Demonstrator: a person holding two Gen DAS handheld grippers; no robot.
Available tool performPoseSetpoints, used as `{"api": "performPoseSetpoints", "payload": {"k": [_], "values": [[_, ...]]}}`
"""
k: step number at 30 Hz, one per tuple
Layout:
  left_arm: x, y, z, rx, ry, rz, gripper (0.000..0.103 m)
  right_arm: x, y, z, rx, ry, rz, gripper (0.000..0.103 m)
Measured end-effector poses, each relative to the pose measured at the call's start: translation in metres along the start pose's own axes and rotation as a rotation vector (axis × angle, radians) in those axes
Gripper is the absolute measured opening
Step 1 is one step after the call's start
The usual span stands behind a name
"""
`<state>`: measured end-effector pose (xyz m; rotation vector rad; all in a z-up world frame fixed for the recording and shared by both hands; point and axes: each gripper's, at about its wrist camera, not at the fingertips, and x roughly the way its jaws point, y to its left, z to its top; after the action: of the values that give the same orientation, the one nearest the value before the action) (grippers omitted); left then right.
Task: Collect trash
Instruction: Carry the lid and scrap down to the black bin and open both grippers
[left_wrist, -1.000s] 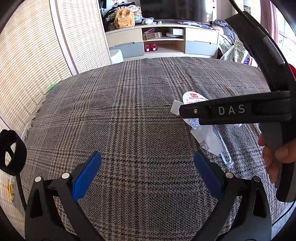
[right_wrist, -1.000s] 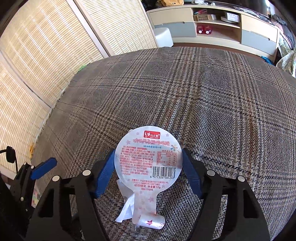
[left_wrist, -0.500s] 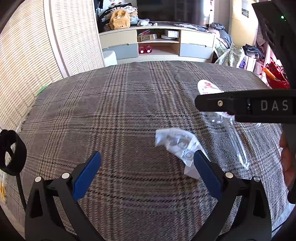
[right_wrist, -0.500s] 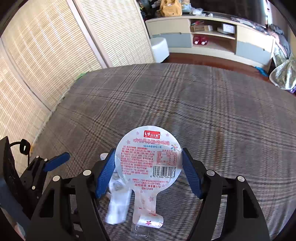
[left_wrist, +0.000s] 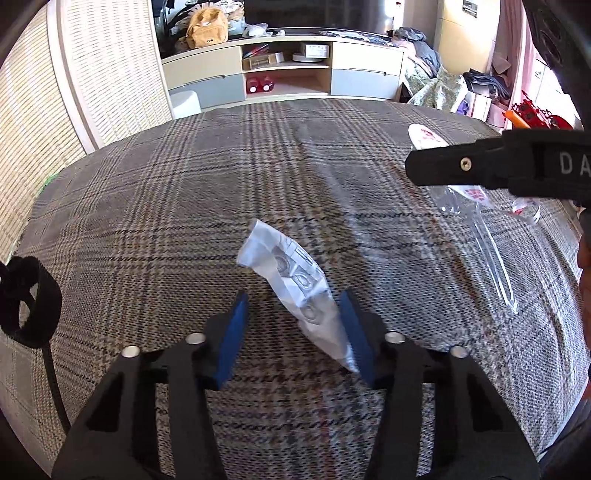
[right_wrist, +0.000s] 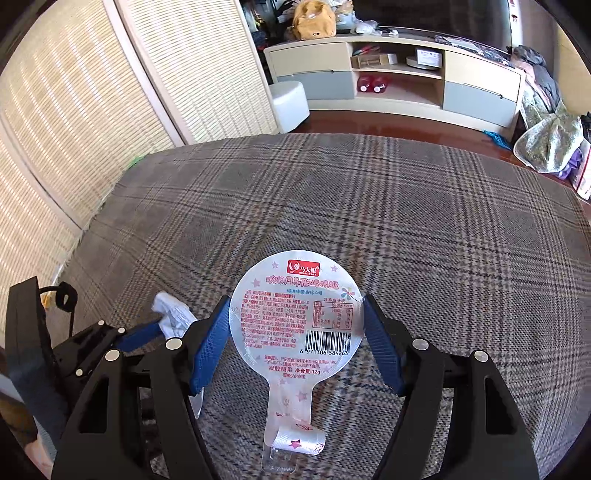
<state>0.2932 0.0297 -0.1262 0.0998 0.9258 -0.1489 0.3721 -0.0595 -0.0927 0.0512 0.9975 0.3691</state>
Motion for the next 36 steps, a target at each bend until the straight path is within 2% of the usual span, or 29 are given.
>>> {"api": "performPoseSetpoints", "payload": {"k": [3,9,15,21,28,36], "values": [[-0.002,-0.008,0.001,0.017,0.003,-0.002,0.02,-0.006,-0.008,-0.007,0.004,0.004,-0.007,0.071],[-0.009,-0.015,-0.004,0.024,-0.003,0.023,0.008,-0.023,-0.019,-0.024,0.013,0.001,-0.007,0.071],[-0.043,-0.022,-0.016,0.033,-0.015,0.053,0.007,-0.054,-0.02,-0.049,0.001,-0.003,-0.016,0.071],[-0.086,-0.037,-0.038,0.011,-0.008,0.06,0.007,-0.099,-0.021,-0.094,0.001,-0.003,-0.032,0.071],[-0.155,-0.068,-0.085,0.008,-0.025,0.018,0.007,-0.171,-0.02,-0.166,0.033,-0.012,-0.074,0.071],[-0.226,-0.085,-0.141,-0.025,-0.053,-0.012,0.007,-0.223,-0.011,-0.235,0.05,-0.015,-0.117,0.071]]}}
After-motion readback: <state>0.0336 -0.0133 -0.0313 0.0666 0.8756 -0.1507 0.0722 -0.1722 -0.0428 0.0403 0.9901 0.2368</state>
